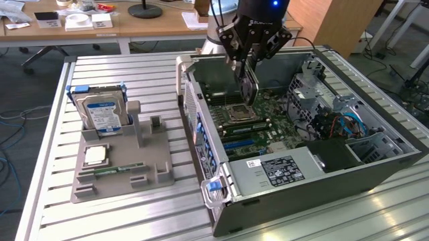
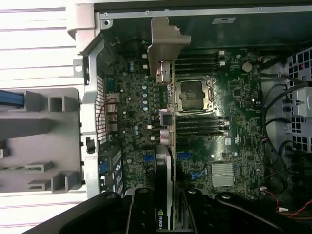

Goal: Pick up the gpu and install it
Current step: 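Pick up the gpu and move the gpu toward the slot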

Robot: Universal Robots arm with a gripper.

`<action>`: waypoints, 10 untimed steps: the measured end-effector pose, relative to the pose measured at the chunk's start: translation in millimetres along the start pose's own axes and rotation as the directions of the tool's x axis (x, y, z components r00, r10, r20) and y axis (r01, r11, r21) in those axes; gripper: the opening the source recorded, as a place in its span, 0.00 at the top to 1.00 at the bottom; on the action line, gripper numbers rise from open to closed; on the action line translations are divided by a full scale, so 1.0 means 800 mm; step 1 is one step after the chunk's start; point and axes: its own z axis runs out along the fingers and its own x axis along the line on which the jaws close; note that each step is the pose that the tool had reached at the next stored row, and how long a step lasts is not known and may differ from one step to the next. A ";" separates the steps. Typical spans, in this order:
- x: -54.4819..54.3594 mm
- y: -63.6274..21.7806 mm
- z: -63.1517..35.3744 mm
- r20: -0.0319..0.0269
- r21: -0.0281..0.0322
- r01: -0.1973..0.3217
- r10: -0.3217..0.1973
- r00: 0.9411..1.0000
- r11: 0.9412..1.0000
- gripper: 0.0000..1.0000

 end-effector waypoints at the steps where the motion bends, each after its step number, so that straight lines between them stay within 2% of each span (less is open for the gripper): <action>1: -0.002 0.000 0.000 0.000 0.000 0.000 0.000 1.000 1.000 0.73; 5: -0.011 0.001 0.000 0.000 0.000 0.000 0.000 1.000 1.000 0.73; 10: -0.012 0.001 0.000 0.000 0.000 0.000 0.000 1.000 1.000 0.73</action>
